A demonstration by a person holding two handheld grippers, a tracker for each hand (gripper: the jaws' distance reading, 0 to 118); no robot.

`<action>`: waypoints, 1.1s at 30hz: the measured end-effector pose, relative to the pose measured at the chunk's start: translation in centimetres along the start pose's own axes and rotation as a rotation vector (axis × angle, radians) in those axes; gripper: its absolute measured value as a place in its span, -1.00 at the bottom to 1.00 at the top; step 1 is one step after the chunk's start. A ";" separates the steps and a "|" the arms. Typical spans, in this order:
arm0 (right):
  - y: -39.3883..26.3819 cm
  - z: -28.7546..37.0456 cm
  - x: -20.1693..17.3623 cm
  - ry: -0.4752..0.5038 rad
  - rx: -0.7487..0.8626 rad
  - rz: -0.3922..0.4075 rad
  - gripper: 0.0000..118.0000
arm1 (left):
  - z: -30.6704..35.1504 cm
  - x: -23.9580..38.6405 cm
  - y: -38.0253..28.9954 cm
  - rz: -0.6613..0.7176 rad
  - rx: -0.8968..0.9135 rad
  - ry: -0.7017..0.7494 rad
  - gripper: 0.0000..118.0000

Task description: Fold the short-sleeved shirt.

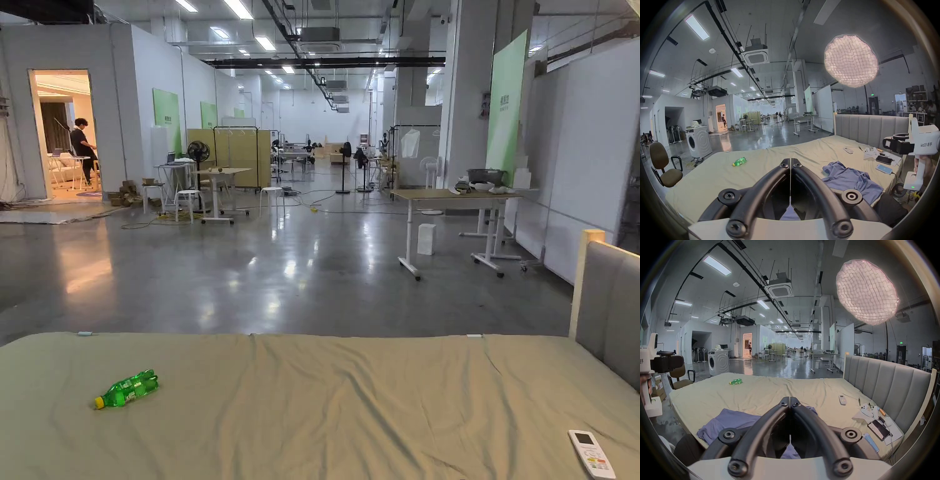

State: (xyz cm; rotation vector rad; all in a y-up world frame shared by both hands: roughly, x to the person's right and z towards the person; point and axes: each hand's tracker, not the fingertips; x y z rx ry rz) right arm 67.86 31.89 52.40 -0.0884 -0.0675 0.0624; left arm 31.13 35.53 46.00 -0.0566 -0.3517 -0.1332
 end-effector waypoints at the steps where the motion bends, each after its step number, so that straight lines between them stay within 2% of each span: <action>1: 0.0 0.0 0.0 -0.001 0.004 -0.001 -1.00 | 0.0 -0.1 -0.1 0.003 -0.004 -0.001 -1.00; 5: -0.1 -0.3 0.1 -0.007 -0.001 -0.004 -1.00 | -0.4 -0.6 -0.6 0.015 -0.025 0.007 -1.00; 6: -0.3 -0.5 0.2 -0.002 -0.026 -0.028 -1.00 | -0.6 -0.7 -0.8 0.021 -0.034 0.013 -1.00; 9: -0.6 -0.9 0.1 -0.001 -0.030 -0.018 -1.00 | -1.7 -2.0 -1.8 0.053 -0.069 0.035 -1.00; 15: -3.0 -2.4 0.7 0.038 -0.120 -0.062 -1.00 | -7.4 -6.3 -5.5 0.226 -0.251 0.064 -0.98; 16: -3.4 -2.7 0.7 0.037 -0.137 -0.070 -1.00 | -8.9 -7.1 -6.5 0.254 -0.274 0.073 -0.85; 17: -4.0 -3.0 0.8 0.040 -0.165 -0.081 -1.00 | -10.7 -8.1 -7.8 0.291 -0.326 0.087 -0.59; 18: -4.6 -3.3 1.0 0.038 -0.192 -0.098 -1.00 | -12.3 -9.0 -9.3 0.343 -0.345 0.088 -0.09; 19: -5.0 -3.7 1.2 0.038 -0.210 -0.104 -1.00 | -14.1 -10.1 -11.0 0.394 -0.351 0.095 -0.09; 21: -5.8 -4.4 1.6 0.035 -0.240 -0.116 -1.00 | -18.1 -11.8 -14.6 0.502 -0.451 0.092 0.15; 23: -6.4 -4.9 2.1 0.036 -0.281 -0.132 -1.00 | -21.8 -12.4 -17.1 0.504 -0.553 0.140 0.17; 27: -7.5 -5.3 3.0 0.014 -0.330 -0.139 -1.00 | -28.2 -12.6 -21.9 0.478 -0.732 0.126 0.17; 30: -8.1 -4.8 3.4 -0.033 -0.363 -0.115 -1.00 | -30.9 -12.5 -23.4 0.462 -0.778 0.114 0.16; 32: -8.6 -4.6 4.0 -0.039 -0.383 -0.135 -1.00 | -31.9 -12.0 -23.2 0.401 -0.805 0.109 0.16; 33: -8.8 -4.5 4.2 -0.045 -0.393 -0.147 -1.00 | -32.8 -12.0 -23.6 0.391 -0.840 0.108 0.08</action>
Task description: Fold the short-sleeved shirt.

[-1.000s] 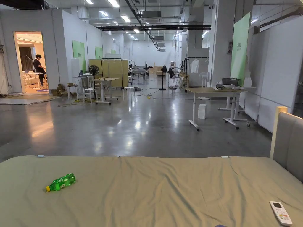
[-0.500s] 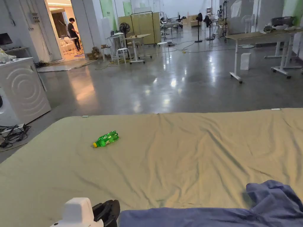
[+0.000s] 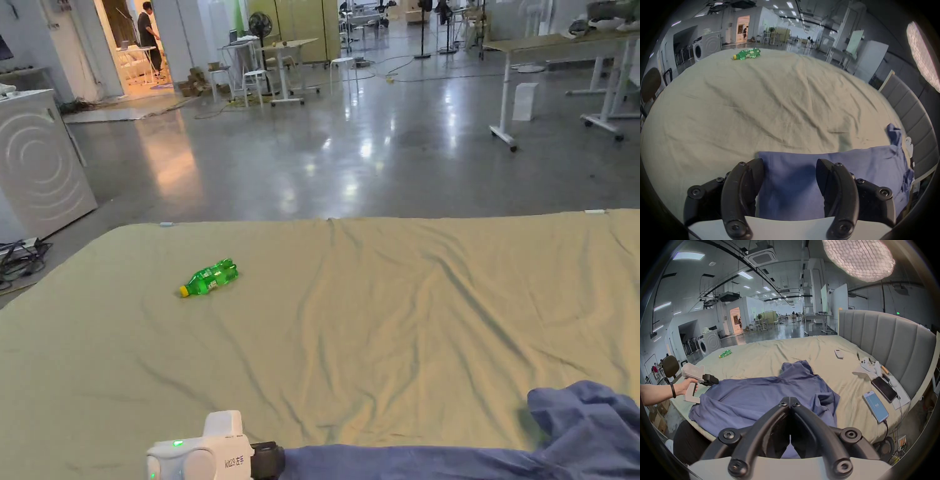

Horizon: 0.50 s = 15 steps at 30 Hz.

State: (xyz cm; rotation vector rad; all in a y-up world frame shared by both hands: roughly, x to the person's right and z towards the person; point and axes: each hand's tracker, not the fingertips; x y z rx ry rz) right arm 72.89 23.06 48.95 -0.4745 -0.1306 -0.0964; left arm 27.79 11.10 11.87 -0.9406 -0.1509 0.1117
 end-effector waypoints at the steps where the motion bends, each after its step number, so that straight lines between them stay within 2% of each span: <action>1: -0.1 0.0 0.2 -0.003 -0.005 -0.001 -1.00 | -0.6 0.0 0.1 -0.002 -0.023 0.025 -0.13; 2: -0.2 0.0 0.3 -0.009 -0.014 0.004 -1.00 | -2.0 -0.5 0.6 -0.006 -0.048 0.080 -0.36; 3: -0.3 0.2 0.6 -0.033 -0.014 0.025 -1.00 | -1.6 -0.1 0.9 -0.017 -0.030 0.121 -0.75; 4: -0.4 0.3 0.7 -0.047 -0.011 0.037 -1.00 | -1.0 0.2 1.0 -0.006 -0.016 0.075 -0.92; 5: -0.4 0.2 1.0 -0.046 -0.013 0.034 -1.00 | -0.9 0.7 1.0 0.006 -0.025 -0.002 -0.92; 9: 0.4 -1.4 2.4 -0.027 -0.023 -0.025 -1.00 | -2.7 2.7 0.1 -0.121 -0.116 0.068 -0.92; 11: 1.5 -2.8 3.2 -0.014 0.001 -0.017 -0.99 | -3.5 2.7 1.0 -0.097 -0.143 0.066 -0.92; 12: 2.4 -3.9 3.6 -0.009 0.015 -0.004 -0.75 | -3.6 2.5 1.3 -0.094 -0.164 0.062 -0.92; 14: 4.4 -7.6 4.9 0.019 -0.027 -0.005 0.08 | -3.5 2.6 1.7 -0.094 -0.196 0.044 -0.92; 15: 5.6 -9.6 5.6 0.027 -0.003 0.020 0.25 | -3.6 2.5 1.9 -0.090 -0.206 0.039 -0.92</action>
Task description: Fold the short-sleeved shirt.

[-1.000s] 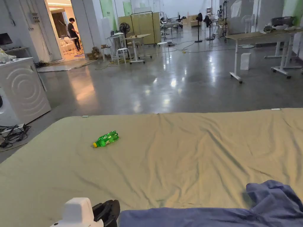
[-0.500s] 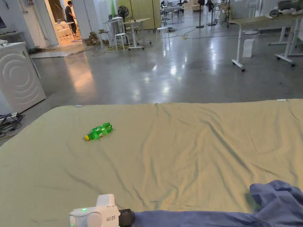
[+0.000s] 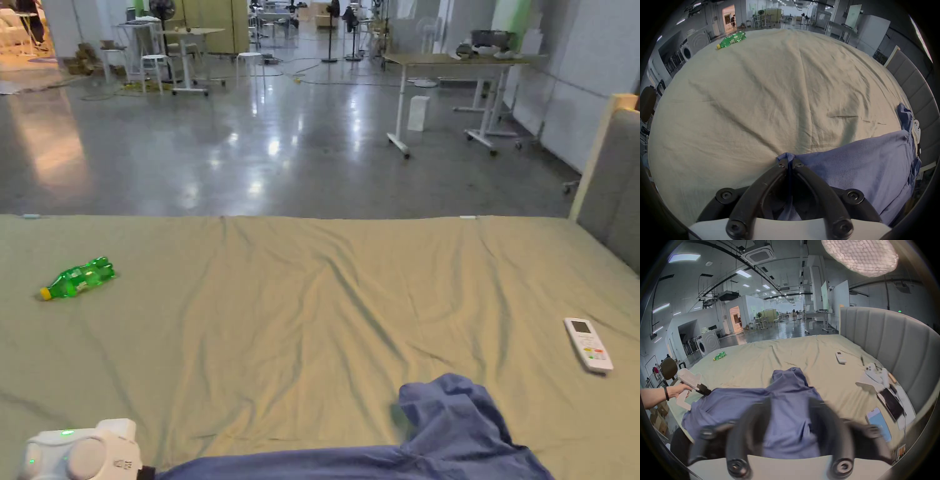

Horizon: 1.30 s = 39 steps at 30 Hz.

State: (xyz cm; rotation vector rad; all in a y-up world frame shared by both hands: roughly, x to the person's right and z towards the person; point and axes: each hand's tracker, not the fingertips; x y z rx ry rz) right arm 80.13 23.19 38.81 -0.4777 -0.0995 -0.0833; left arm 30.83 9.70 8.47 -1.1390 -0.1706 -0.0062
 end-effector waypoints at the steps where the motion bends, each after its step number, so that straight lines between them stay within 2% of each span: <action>1: 1.0 -2.6 0.9 0.024 -0.057 -0.010 0.25 | -0.1 -0.1 0.1 0.008 -0.008 -0.004 -0.92; 2: 1.5 -5.3 2.0 0.042 -0.135 -0.072 0.24 | -0.2 -0.1 0.2 0.018 -0.015 -0.007 -0.92; 4: 3.2 -11.1 4.1 0.097 -0.244 -0.096 0.23 | -0.9 -1.2 0.9 0.013 -0.017 -0.009 -0.92; 6: 3.3 -17.0 5.9 0.087 -0.372 -0.127 0.23 | -1.0 -1.4 0.9 0.011 -0.015 -0.011 -0.92; 8: 2.3 -21.9 8.0 -0.004 -0.455 -0.097 0.23 | -0.7 -1.4 1.0 0.016 -0.017 -0.021 -0.92; 11: 1.5 -26.9 8.9 -0.090 -0.577 0.011 0.22 | -0.8 -1.6 1.3 0.030 -0.030 -0.051 -0.92; 12: 1.2 -27.9 8.9 -0.096 -0.604 0.034 0.14 | -0.9 -1.8 1.4 0.042 -0.034 -0.061 -0.92; 14: 0.4 -28.7 8.4 -0.061 -0.639 0.069 0.10 | -1.1 -1.9 1.4 0.060 -0.033 -0.067 -0.93; 15: 0.6 -28.3 7.9 -0.076 -0.598 0.133 0.04 | -0.9 -2.0 1.2 0.063 -0.030 -0.066 -0.93; 16: 0.8 -28.1 7.4 -0.060 -0.582 0.186 -0.17 | -0.9 -2.0 1.2 0.061 -0.028 -0.065 -0.93; 18: 1.0 -27.6 6.7 -0.006 -0.561 0.214 -0.98 | -0.9 -1.8 1.1 0.039 -0.022 -0.062 -0.93; 21: 1.1 -27.4 5.3 -0.015 -0.581 0.228 -0.98 | -0.2 -1.5 0.6 0.037 -0.004 -0.052 -0.93; 25: 2.8 -23.9 5.5 0.002 -0.475 0.118 -0.98 | 3.2 -1.1 -0.5 -0.127 0.151 -0.047 -0.93; 30: 4.4 -13.5 7.1 0.043 -0.278 -0.043 -0.98 | 13.0 -2.7 -4.6 0.012 0.316 -0.218 -0.93; 32: 3.7 -8.7 7.4 0.027 -0.228 -0.103 -0.98 | 15.7 -4.7 -7.0 0.036 0.367 -0.252 -0.93; 36: 0.4 -0.8 7.5 -0.009 -0.165 -0.102 -0.98 | 20.0 -5.2 -14.0 0.065 0.403 -0.305 -0.93; 39: -3.0 4.0 7.8 -0.016 -0.134 -0.197 -0.98 | 20.9 -6.4 -18.3 0.081 0.397 -0.308 -0.93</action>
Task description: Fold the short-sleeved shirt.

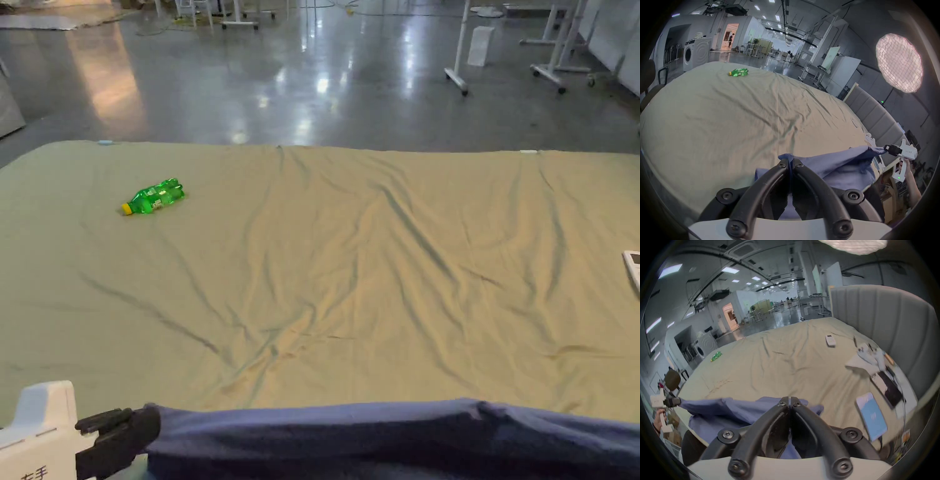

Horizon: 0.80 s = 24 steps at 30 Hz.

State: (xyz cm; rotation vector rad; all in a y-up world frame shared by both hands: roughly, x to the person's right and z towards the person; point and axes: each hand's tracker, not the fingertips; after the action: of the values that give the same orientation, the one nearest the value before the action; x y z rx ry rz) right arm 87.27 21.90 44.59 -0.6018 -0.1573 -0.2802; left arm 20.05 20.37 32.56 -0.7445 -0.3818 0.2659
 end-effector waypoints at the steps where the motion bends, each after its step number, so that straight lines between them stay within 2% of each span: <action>1: -1.3 0.7 0.4 -0.007 -0.004 -0.013 -0.98 | 0.6 -0.2 -1.0 0.011 -0.007 -0.003 -0.93; 5: -6.4 2.8 1.5 -0.063 -0.071 -0.059 -0.98 | 1.4 -2.6 -4.8 0.085 -0.078 0.029 -0.93; 7: -8.6 2.4 1.9 -0.061 -0.124 -0.094 -0.98 | 0.4 -3.3 -6.2 0.095 -0.095 0.039 -0.93; 9: -10.5 1.6 2.1 -0.079 -0.164 -0.058 -0.98 | -1.0 -3.6 -7.0 0.083 -0.129 0.049 -0.93; 13: -12.3 0.7 1.2 -0.090 -0.201 -0.042 -0.95 | -2.8 -3.1 -7.5 0.045 -0.166 0.074 -0.91; 14: -12.5 0.4 1.3 -0.094 -0.206 -0.034 -0.76 | -2.9 -3.0 -7.5 0.031 -0.149 0.086 -0.78; 15: -12.7 0.2 1.4 -0.099 -0.209 -0.021 -0.24 | -2.9 -3.1 -7.4 0.028 -0.136 0.090 -0.40; 16: -12.8 0.1 1.5 -0.109 -0.213 -0.013 0.05 | -2.7 -2.6 -7.3 0.041 -0.124 0.093 -0.02; 17: -12.7 0.4 1.1 -0.131 -0.207 0.007 0.10 | -2.6 -2.7 -7.0 0.060 -0.105 0.111 0.27; 20: -11.2 2.2 1.1 -0.143 -0.124 -0.005 0.06 | -0.3 -2.4 -5.2 0.082 -0.018 0.120 0.31; 24: -6.9 7.0 -2.3 -0.105 0.117 0.099 0.07 | 5.4 1.0 -1.2 -0.078 0.223 0.155 0.31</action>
State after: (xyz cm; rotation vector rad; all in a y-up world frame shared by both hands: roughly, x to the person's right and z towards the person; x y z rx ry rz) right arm 82.55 20.98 53.51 -0.5066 -0.2426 -0.1429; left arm 18.76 23.15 37.33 -0.5258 -0.2293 0.1725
